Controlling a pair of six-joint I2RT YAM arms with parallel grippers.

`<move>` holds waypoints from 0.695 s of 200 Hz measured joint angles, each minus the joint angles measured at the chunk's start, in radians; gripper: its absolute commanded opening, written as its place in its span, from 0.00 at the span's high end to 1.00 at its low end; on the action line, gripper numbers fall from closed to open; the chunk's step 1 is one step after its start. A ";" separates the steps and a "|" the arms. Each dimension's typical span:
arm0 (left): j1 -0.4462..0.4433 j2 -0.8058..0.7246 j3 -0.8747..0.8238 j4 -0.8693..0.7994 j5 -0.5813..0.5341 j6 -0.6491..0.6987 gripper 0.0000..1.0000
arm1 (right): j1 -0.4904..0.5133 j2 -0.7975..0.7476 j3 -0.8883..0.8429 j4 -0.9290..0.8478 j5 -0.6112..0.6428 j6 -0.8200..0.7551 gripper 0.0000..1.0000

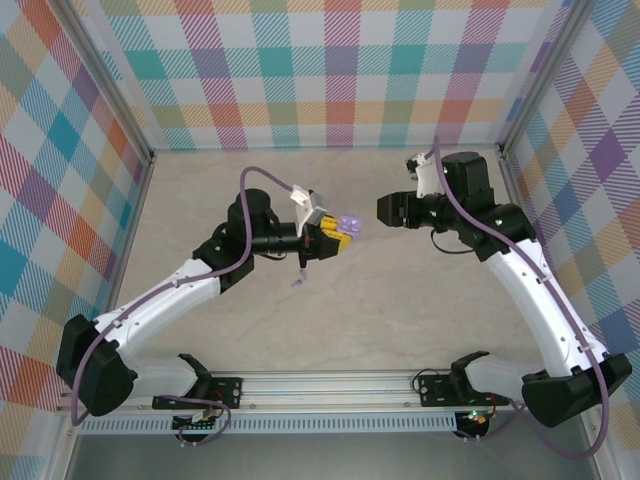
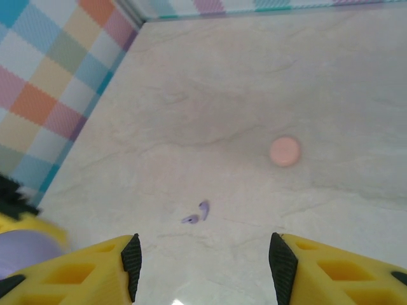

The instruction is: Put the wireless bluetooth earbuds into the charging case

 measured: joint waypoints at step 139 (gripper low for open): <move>0.062 -0.216 -0.007 -0.050 -0.040 -0.091 0.84 | 0.174 0.597 -0.034 0.035 -0.061 0.110 0.54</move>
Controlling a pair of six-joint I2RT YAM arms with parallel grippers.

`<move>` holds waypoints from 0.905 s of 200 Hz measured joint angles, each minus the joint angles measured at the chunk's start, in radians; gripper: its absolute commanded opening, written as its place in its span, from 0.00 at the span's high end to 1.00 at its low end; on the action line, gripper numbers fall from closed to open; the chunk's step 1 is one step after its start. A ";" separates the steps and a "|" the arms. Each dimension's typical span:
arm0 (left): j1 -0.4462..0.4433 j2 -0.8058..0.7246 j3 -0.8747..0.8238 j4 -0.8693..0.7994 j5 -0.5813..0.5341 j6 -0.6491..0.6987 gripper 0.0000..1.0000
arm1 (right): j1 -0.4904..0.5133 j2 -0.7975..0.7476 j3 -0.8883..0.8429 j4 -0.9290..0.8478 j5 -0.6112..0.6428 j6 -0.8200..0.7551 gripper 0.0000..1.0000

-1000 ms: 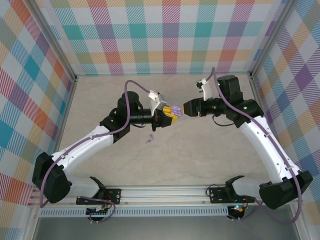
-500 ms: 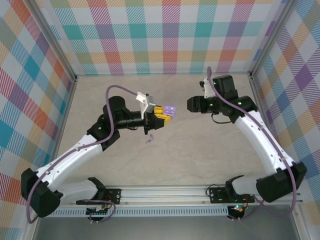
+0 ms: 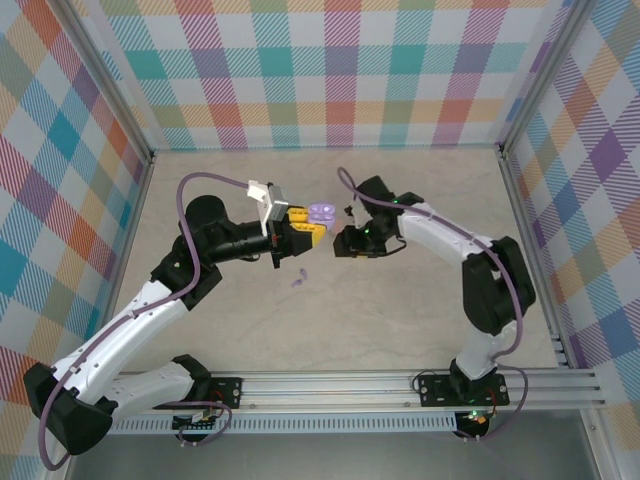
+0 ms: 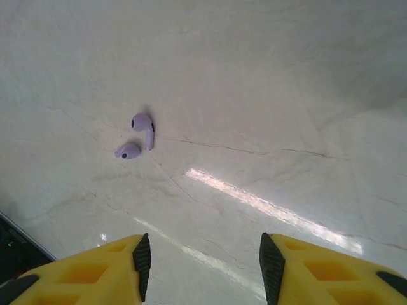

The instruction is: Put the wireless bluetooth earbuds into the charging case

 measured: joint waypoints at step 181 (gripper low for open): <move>0.000 0.002 0.000 0.000 0.000 -0.008 0.85 | 0.236 0.441 0.444 -0.125 0.198 0.191 0.62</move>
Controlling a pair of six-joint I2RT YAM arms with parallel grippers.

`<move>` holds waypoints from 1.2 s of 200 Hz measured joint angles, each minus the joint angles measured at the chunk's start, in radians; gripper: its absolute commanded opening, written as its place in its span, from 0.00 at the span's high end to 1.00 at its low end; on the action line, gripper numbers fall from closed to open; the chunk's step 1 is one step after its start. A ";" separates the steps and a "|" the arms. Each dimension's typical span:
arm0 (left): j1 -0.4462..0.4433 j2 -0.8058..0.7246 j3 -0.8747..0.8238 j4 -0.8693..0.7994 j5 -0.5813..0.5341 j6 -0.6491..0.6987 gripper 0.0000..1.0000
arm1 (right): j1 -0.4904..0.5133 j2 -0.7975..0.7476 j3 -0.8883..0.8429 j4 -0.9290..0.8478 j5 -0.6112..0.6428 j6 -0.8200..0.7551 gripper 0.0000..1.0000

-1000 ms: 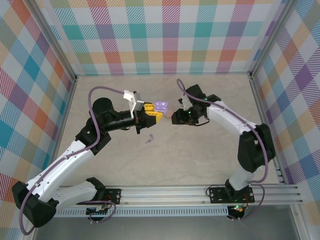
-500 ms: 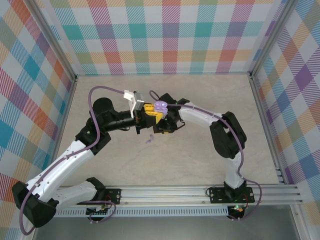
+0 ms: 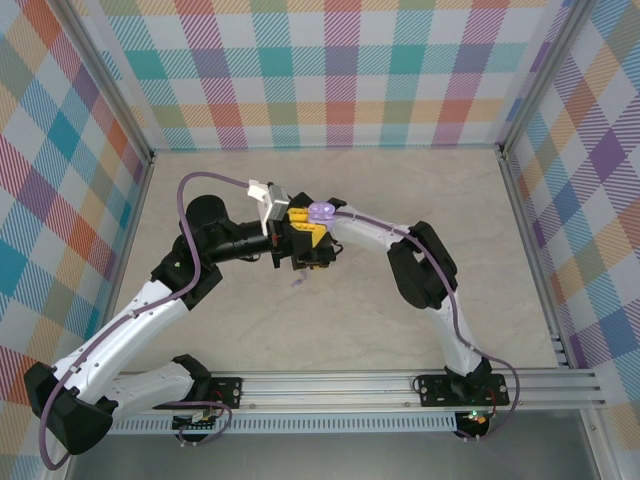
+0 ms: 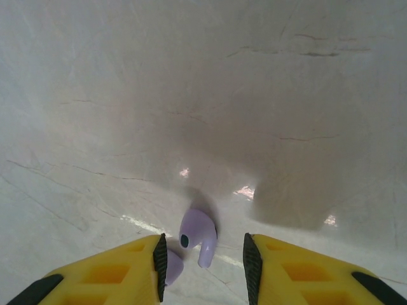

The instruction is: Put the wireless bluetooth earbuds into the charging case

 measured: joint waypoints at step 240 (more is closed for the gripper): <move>0.000 0.007 0.000 -0.001 -0.004 0.000 0.85 | 0.040 0.078 0.101 -0.125 0.157 0.008 0.82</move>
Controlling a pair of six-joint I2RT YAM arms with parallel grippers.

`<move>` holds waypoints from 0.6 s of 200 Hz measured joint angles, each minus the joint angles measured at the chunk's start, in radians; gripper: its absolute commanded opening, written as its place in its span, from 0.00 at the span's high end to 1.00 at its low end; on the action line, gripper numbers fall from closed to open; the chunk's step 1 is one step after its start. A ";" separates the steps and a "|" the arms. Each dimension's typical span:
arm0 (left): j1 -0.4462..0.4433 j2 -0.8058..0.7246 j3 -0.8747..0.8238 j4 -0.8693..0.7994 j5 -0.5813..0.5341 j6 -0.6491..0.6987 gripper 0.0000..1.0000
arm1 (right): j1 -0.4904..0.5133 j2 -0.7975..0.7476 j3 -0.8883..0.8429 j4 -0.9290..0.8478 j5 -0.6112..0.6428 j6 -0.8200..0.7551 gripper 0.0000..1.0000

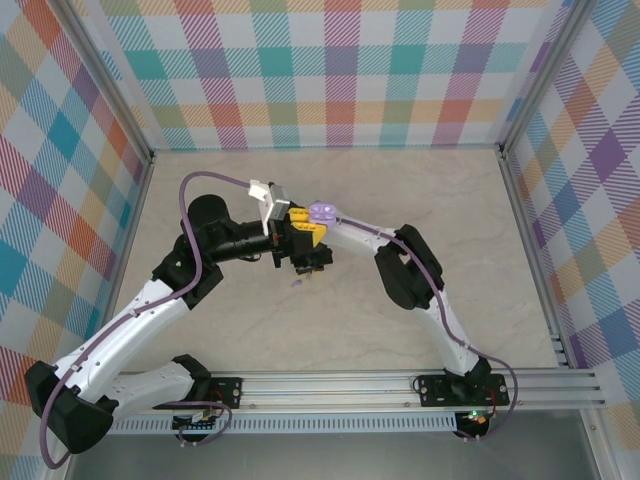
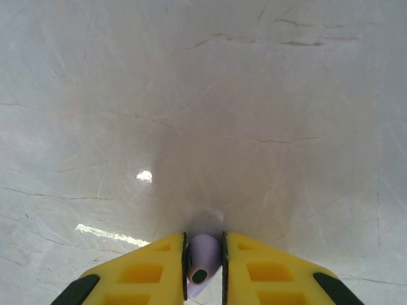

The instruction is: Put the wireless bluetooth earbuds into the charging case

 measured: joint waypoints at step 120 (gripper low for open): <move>0.000 0.038 0.000 -0.008 0.000 -0.014 0.85 | -0.158 -0.164 -0.269 0.020 0.049 -0.206 0.78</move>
